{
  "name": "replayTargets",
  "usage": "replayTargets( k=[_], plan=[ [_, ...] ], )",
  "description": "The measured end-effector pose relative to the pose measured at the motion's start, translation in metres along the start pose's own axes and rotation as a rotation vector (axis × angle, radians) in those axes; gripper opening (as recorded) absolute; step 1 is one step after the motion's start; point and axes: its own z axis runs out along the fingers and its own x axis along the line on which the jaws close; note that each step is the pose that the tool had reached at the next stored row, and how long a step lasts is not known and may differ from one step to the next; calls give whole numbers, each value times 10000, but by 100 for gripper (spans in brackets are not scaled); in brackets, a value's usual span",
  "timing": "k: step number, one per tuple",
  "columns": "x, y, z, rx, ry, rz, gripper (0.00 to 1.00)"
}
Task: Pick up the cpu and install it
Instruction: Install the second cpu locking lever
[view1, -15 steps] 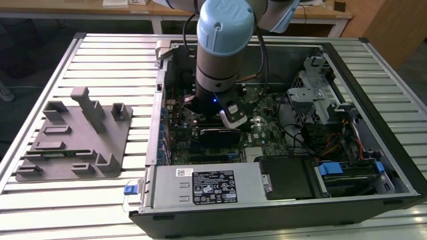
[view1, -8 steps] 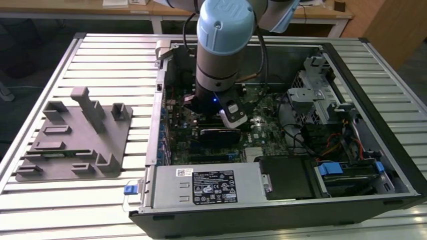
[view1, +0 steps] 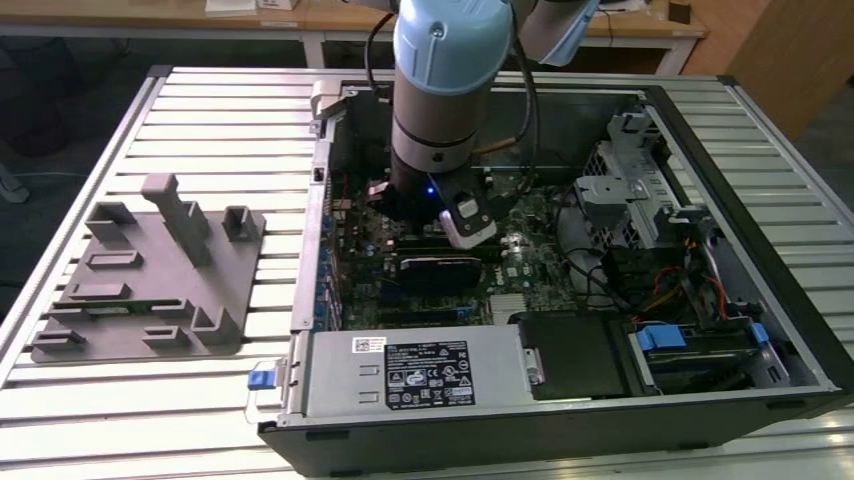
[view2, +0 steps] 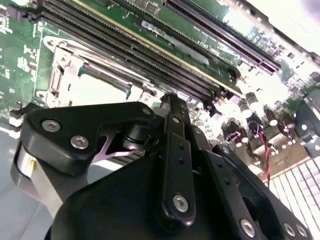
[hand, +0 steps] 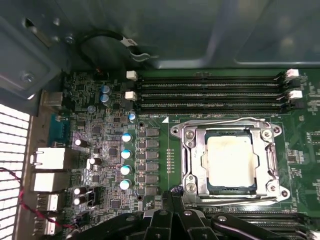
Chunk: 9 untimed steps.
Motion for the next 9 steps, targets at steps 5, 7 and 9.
replayTargets(
  k=[5,7,9],
  plan=[
    [3,18,-74,0,-5,23,11],
    [4,23,-92,11,-13,52,11],
    [4,27,-98,76,-33,129,11]
  ],
)
